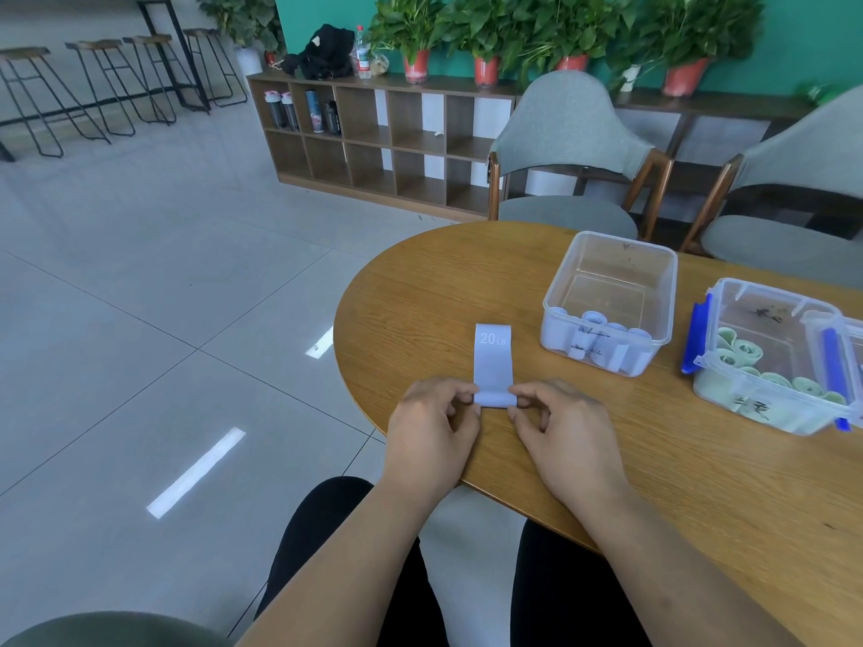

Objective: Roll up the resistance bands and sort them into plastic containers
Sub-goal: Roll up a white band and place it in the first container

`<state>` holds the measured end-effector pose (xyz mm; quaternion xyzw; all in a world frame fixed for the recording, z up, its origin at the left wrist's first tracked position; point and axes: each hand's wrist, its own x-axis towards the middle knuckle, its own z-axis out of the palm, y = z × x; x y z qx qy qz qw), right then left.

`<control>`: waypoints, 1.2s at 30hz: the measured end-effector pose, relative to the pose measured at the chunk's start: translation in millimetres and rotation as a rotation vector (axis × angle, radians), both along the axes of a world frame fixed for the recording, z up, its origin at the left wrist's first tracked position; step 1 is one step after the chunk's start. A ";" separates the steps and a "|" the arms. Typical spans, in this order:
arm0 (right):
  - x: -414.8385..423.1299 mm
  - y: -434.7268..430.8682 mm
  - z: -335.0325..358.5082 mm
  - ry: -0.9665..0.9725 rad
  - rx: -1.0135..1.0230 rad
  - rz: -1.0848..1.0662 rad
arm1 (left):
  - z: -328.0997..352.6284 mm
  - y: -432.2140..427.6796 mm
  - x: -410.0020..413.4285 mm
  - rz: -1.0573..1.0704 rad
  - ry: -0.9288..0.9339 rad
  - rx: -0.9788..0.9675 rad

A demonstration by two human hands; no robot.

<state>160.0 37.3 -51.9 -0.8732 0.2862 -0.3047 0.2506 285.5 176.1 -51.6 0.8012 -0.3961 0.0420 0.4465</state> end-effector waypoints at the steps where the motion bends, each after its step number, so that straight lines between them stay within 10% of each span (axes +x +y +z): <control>1: 0.2 -0.5 -0.4 0.004 0.001 0.001 | -0.2 0.0 0.2 0.003 0.008 0.000; 36: -2.7 2.1 4.3 -0.020 0.021 0.033 | 1.9 2.4 -1.1 -0.003 0.065 -0.009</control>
